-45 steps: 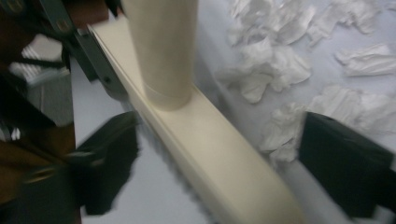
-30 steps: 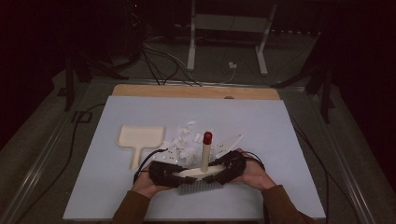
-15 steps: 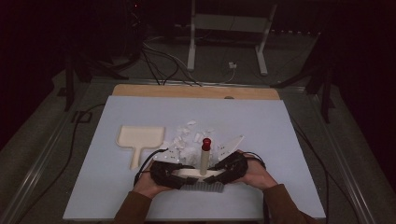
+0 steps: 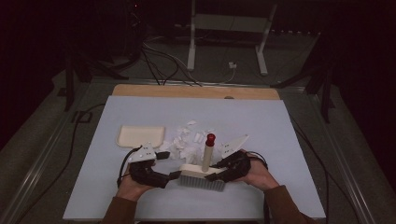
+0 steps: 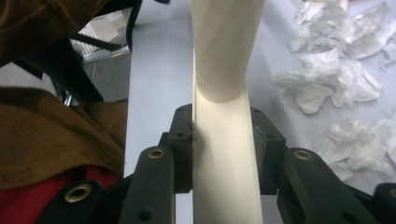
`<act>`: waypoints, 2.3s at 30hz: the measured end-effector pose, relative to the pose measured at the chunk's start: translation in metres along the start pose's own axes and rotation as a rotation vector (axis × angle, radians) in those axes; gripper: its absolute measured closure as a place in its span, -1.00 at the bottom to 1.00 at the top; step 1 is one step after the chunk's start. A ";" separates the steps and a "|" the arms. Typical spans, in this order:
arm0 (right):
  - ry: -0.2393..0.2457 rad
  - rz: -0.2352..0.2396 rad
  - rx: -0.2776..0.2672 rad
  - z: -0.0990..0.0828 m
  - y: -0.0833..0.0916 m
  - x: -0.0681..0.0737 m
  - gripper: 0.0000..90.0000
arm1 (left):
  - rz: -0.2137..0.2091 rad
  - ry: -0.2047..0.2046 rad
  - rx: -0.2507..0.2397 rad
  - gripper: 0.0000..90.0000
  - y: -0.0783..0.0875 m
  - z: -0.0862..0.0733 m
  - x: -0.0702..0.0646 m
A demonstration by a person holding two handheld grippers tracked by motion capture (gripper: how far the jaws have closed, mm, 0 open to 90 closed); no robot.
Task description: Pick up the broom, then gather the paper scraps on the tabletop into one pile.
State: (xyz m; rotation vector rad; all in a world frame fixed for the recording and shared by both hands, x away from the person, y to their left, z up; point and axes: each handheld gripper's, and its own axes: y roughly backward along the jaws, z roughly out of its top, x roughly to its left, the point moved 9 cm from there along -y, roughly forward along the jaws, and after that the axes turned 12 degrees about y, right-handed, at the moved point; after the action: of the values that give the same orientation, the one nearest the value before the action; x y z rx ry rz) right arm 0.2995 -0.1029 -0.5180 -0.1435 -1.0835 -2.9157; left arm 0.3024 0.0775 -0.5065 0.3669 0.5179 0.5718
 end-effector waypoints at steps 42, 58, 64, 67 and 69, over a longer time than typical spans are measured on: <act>-0.348 -0.287 -0.350 0.052 0.016 -0.041 0.50 | 0.465 0.197 -0.288 -0.99 0.084 -0.024 0.085; -0.424 -0.323 -0.315 0.066 -0.032 -0.040 0.50 | 0.507 0.223 -0.299 -0.99 0.090 -0.032 0.094; -0.444 -0.315 -0.276 0.066 -0.057 -0.037 0.50 | 0.506 0.224 -0.293 -0.99 0.089 -0.033 0.094; -0.469 -0.314 -0.251 0.063 -0.070 -0.038 0.50 | 0.509 0.228 -0.295 -0.99 0.089 -0.033 0.094; -0.492 -0.314 -0.234 0.060 -0.077 -0.039 0.50 | 0.508 0.229 -0.295 -0.99 0.089 -0.033 0.094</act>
State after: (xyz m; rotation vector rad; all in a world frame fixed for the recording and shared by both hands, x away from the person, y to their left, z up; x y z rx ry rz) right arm 0.3382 -0.0054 -0.5267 -0.8025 -0.8586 -3.3884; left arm 0.3147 0.2097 -0.5258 0.1472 0.5514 1.1774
